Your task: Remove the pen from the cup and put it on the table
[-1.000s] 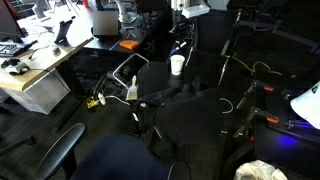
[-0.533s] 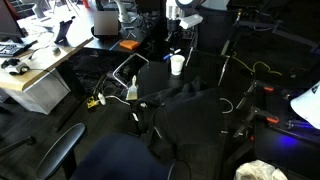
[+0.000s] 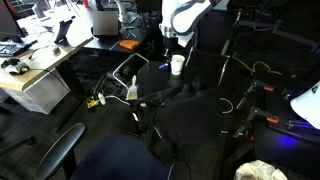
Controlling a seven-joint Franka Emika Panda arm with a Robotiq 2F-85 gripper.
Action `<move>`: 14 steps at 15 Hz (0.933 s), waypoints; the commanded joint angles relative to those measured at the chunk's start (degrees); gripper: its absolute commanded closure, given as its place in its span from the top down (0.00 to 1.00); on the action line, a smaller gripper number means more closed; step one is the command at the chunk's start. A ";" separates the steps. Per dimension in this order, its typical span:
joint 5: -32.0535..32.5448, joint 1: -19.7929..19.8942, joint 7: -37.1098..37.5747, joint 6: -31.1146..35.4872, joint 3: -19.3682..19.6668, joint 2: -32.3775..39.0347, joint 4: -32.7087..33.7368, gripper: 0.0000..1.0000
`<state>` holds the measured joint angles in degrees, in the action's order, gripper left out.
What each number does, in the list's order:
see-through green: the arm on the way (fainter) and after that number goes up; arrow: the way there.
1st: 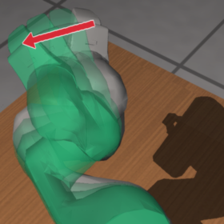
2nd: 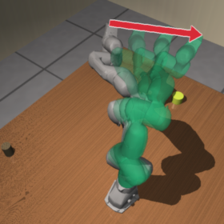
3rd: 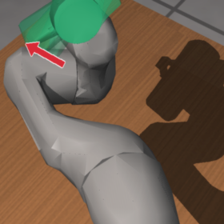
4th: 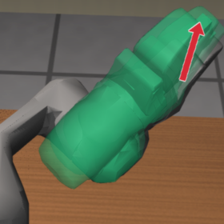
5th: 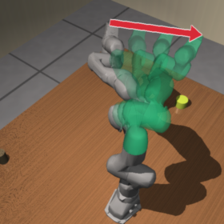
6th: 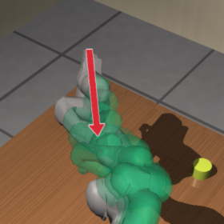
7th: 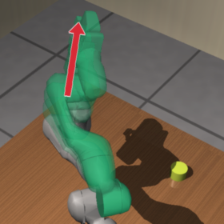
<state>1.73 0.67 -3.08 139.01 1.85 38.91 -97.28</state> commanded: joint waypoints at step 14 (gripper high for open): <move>3.20 -0.99 -1.63 17.53 -1.01 10.05 4.33 0.03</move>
<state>4.13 -0.22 -3.54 155.32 1.18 47.94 -94.06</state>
